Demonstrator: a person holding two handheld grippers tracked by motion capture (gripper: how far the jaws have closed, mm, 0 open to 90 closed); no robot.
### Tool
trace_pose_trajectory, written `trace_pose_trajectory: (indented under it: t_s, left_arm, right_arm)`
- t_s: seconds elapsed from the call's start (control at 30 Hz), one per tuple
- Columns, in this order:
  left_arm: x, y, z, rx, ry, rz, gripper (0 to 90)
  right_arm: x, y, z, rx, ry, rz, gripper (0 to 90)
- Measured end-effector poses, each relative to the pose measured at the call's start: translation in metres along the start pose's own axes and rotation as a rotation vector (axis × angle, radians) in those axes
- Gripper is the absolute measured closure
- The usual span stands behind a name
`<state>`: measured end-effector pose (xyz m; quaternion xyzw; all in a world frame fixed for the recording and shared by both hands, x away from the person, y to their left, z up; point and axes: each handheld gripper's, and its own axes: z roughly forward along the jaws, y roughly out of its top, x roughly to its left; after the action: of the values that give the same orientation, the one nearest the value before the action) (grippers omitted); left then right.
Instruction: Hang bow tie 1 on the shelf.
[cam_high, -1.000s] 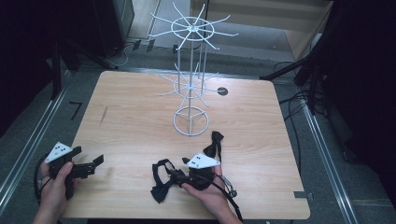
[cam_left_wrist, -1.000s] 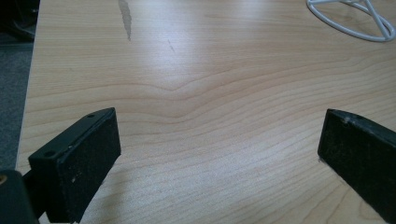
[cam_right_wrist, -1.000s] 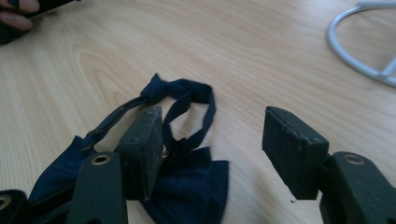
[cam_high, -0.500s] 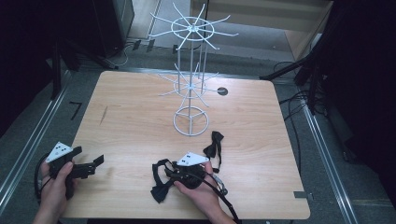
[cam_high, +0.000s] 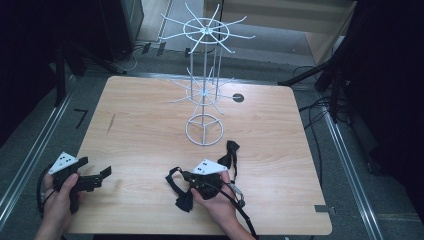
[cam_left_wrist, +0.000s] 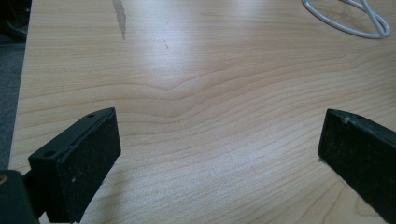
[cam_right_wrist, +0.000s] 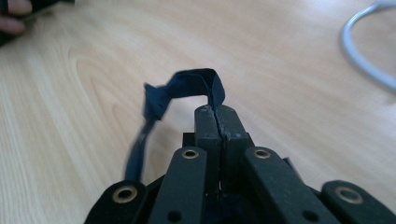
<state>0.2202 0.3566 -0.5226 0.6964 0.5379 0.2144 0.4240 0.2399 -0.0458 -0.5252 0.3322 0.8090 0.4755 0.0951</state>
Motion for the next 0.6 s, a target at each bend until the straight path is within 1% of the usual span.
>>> trace_pose_trajectory:
  t_s: [0.03,0.1,0.13,0.17,0.4,0.47,0.57,0.6]
  left_arm:
    - [0.000,0.000,0.000,0.001,-0.003,-0.002,0.0]
    - [0.001,0.000,0.000,0.002,0.001,0.003,0.0]
    - [0.001,0.000,0.000,0.001,-0.002,-0.001,0.0]
    - [0.001,0.000,0.000,0.001,-0.002,-0.001,0.0]
    - [0.001,0.000,0.000,-0.004,-0.001,0.001,0.0]
    - [0.001,0.000,0.000,-0.006,0.000,-0.001,0.0]
    - [0.001,0.000,0.000,-0.004,0.000,0.000,0.0]
    - [0.001,0.000,0.000,-0.004,0.000,0.001,0.0]
  right_arm:
    - [0.000,0.000,0.000,0.000,0.000,0.000,90.0]
    - [-0.001,0.004,-0.004,-0.021,-0.007,-0.005,90.0]
    - [-0.004,0.006,-0.009,-0.051,-0.018,-0.001,90.0]
    - [-0.004,0.006,-0.009,-0.051,-0.018,-0.001,90.0]
    - [-0.010,0.016,-0.021,-0.102,-0.039,-0.007,90.0]
    - [-0.010,0.020,-0.026,-0.120,-0.055,-0.020,90.0]
    - [-0.010,0.021,-0.029,-0.126,-0.059,-0.023,90.0]
    - [-0.011,0.023,-0.032,-0.135,-0.065,-0.033,90.0]
